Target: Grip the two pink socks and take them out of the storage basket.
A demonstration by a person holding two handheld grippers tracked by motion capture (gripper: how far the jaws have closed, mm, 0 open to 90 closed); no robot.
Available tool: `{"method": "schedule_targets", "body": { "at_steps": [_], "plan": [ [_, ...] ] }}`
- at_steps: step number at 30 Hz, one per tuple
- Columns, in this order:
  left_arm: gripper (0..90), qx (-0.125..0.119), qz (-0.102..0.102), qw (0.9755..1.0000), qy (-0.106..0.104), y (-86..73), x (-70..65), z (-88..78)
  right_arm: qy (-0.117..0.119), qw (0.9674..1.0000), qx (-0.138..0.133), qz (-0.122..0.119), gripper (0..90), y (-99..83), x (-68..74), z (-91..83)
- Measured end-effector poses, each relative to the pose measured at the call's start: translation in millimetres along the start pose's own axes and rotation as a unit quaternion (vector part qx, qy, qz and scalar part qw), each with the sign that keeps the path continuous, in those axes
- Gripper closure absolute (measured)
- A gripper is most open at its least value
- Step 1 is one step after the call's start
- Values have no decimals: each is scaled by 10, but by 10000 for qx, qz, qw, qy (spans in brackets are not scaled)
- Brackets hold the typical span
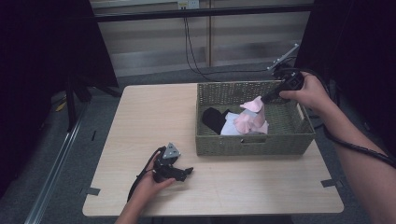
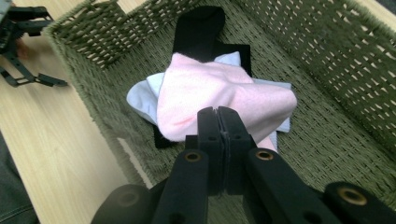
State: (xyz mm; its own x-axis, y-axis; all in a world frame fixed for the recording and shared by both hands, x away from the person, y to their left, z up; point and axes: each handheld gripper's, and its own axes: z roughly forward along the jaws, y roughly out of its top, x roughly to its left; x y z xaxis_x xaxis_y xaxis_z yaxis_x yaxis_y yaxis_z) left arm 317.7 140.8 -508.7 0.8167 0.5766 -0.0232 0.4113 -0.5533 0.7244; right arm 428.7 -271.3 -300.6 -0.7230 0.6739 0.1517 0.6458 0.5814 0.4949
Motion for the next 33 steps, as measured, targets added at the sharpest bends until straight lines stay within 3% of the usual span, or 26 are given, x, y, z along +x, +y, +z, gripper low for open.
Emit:
{"method": "schedule_targets", "body": {
  "at_steps": [13, 33],
  "plan": [
    [154, -1, -4, 10000, -2, 0, 0, 0, -34, 9997, 17, -239, 887, 121, 163, -269],
    [154, 2, 4, 10000, -2, 0, 0, 0, 71, 9976, -73, -685, 886, 147, 442, -597]
  ]
}}
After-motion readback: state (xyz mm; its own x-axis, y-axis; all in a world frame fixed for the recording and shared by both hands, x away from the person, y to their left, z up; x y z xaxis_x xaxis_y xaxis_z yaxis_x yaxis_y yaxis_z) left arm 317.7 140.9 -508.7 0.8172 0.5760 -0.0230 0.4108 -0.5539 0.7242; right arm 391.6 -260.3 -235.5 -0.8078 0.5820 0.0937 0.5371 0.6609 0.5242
